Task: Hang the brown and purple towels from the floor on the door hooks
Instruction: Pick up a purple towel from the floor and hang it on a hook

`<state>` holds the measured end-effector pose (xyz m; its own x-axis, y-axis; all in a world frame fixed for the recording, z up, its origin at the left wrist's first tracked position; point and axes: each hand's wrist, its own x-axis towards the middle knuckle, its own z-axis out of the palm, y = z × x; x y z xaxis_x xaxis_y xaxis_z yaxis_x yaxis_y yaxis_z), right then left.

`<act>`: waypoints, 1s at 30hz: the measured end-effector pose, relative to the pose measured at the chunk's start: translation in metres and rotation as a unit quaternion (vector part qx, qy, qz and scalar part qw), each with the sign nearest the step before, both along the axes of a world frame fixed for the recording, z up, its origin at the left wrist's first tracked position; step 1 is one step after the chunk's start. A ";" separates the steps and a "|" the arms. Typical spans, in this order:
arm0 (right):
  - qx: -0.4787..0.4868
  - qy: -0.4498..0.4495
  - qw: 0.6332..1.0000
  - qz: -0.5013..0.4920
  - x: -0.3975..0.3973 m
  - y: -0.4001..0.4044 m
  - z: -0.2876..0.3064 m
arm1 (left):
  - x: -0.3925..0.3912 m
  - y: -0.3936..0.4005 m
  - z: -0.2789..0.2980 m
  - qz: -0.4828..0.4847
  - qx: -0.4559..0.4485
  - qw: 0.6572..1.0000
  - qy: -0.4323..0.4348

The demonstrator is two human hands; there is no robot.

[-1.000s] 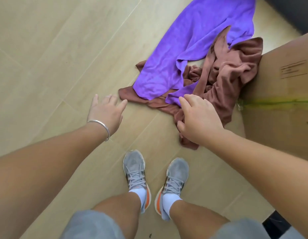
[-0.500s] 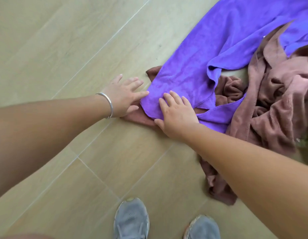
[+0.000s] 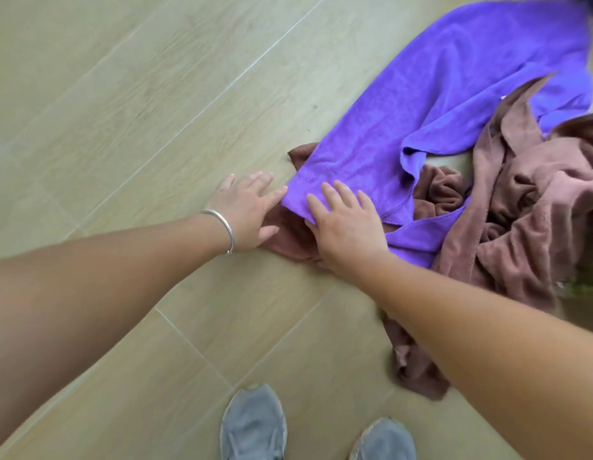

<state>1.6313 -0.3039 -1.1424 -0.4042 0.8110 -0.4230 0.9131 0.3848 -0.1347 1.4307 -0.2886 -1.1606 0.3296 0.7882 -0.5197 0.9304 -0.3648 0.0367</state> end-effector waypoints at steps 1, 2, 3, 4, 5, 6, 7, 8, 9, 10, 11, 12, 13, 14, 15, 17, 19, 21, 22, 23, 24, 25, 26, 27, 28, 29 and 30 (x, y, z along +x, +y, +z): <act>0.016 0.020 1.000 -0.009 0.005 0.005 0.021 | 0.003 0.001 0.016 0.015 0.001 1.000 -0.019; 0.035 0.036 0.999 -0.019 0.010 0.012 0.041 | 0.007 0.003 0.031 0.027 0.008 0.999 -0.034; 0.053 0.045 0.997 -0.028 0.015 0.017 0.067 | 0.012 0.006 0.053 0.040 0.018 0.998 -0.051; 0.070 0.048 0.996 -0.031 0.021 0.022 0.094 | 0.017 0.009 0.075 0.054 0.027 0.996 -0.069; 0.084 0.047 0.995 -0.033 0.026 0.026 0.122 | 0.024 0.011 0.099 0.070 0.038 0.993 -0.084; 0.096 0.047 0.994 -0.035 0.030 0.029 0.151 | 0.031 0.014 0.124 0.083 0.051 0.990 -0.100; 0.105 0.047 0.993 -0.036 0.031 0.032 0.179 | 0.038 0.015 0.148 0.094 0.060 0.987 -0.111; 0.111 0.045 0.992 -0.037 0.032 0.035 0.212 | 0.046 0.017 0.177 0.106 0.066 0.984 -0.125; 0.112 0.040 0.992 -0.037 0.032 0.037 0.243 | 0.053 0.018 0.205 0.119 0.068 0.981 -0.139; 0.114 0.034 0.992 -0.038 0.031 0.040 0.277 | 0.060 0.019 0.235 0.137 0.070 0.976 -0.151; 0.116 0.032 0.992 -0.038 0.029 0.044 0.310 | 0.065 0.021 0.266 0.157 0.074 0.971 -0.165; 0.117 0.032 0.992 -0.036 0.026 0.048 0.338 | 0.068 0.023 0.291 0.177 0.076 0.965 -0.179; 0.120 0.031 0.992 -0.031 0.024 0.053 0.371 | 0.070 0.024 0.321 0.193 0.079 0.958 -0.195; 0.120 0.026 0.992 -0.022 0.021 0.057 0.401 | 0.070 0.023 0.349 0.207 0.078 0.952 -0.213; 0.122 0.022 0.992 -0.013 0.016 0.062 0.431 | 0.068 0.023 0.376 0.221 0.079 0.945 -0.227; 0.126 0.021 0.992 0.001 0.007 0.073 0.481 | 0.061 0.025 0.418 0.233 0.080 0.942 -0.228; 0.144 0.030 0.989 0.019 -0.008 0.082 0.529 | 0.049 0.027 0.456 0.239 0.091 0.942 -0.217; 0.163 0.042 0.985 0.039 -0.027 0.089 0.568 | 0.032 0.030 0.488 0.257 0.109 0.936 -0.215; 0.166 0.050 0.984 0.046 -0.035 0.092 0.581 | 0.023 0.030 0.498 0.266 0.116 0.933 -0.212; 0.167 0.060 0.983 0.054 -0.045 0.095 0.595 | 0.011 0.029 0.509 0.275 0.121 0.931 -0.205; 0.165 0.070 0.982 0.064 -0.054 0.096 0.606 | -0.003 0.025 0.517 0.284 0.123 0.931 -0.194; 0.163 0.080 0.981 0.072 -0.064 0.097 0.616 | -0.018 0.020 0.524 0.295 0.120 0.931 -0.179; 0.163 0.090 0.979 0.081 -0.075 0.098 0.624 | -0.036 0.014 0.528 0.304 0.118 0.931 -0.163; 0.164 0.100 0.978 0.086 -0.085 0.098 0.629 | -0.053 0.007 0.530 0.316 0.116 0.930 -0.146; 0.168 0.116 0.975 0.088 -0.098 0.098 0.635 | -0.075 -0.001 0.531 0.332 0.118 0.927 -0.128; 0.171 0.133 0.972 0.088 -0.110 0.097 0.640 | -0.097 -0.010 0.531 0.351 0.116 0.923 -0.108; 0.174 0.147 0.970 0.090 -0.124 0.097 0.645 | -0.120 -0.017 0.532 0.376 0.110 0.916 -0.084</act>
<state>1.5070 -0.2073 -0.4974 -0.6133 0.7897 0.0187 0.7694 0.6026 -0.2119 1.3105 -0.3059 -0.6290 -0.2887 0.9053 -0.3117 0.9100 0.3606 0.2045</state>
